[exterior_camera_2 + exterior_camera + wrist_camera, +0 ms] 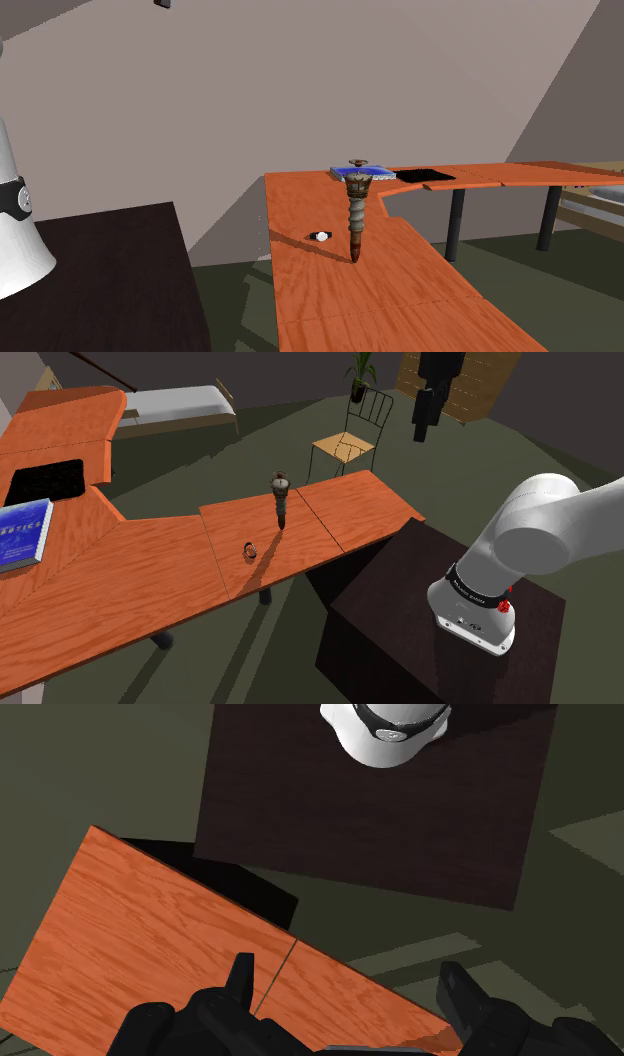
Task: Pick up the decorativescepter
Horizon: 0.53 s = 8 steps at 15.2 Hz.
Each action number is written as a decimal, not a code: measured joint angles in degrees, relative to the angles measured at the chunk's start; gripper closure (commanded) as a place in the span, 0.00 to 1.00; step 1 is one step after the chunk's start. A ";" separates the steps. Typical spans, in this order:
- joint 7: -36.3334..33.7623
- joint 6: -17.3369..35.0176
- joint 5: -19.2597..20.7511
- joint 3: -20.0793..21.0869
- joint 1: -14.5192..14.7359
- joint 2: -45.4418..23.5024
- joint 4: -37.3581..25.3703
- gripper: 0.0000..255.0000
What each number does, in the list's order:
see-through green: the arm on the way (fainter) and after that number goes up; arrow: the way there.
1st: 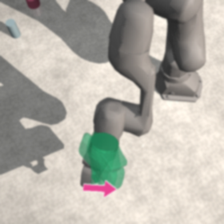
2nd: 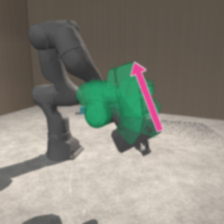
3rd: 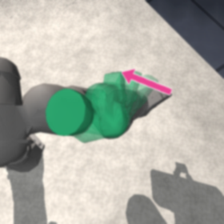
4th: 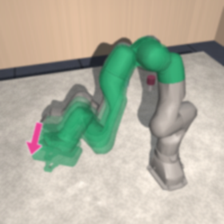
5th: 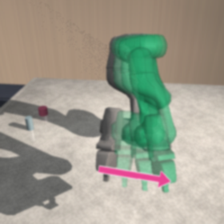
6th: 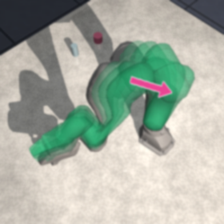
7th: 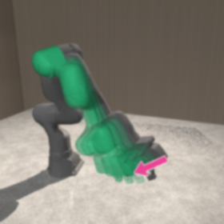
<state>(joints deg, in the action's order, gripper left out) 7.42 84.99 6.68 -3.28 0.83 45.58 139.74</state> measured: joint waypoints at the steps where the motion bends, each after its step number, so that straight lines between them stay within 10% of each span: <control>1: 0.00 0.00 0.00 0.00 0.00 0.00 0.00 0.00; 8: -1.79 10.07 -0.95 0.42 0.84 -12.47 -2.19 0.00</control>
<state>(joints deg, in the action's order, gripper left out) 5.62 95.06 5.73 -2.86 1.67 33.10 137.54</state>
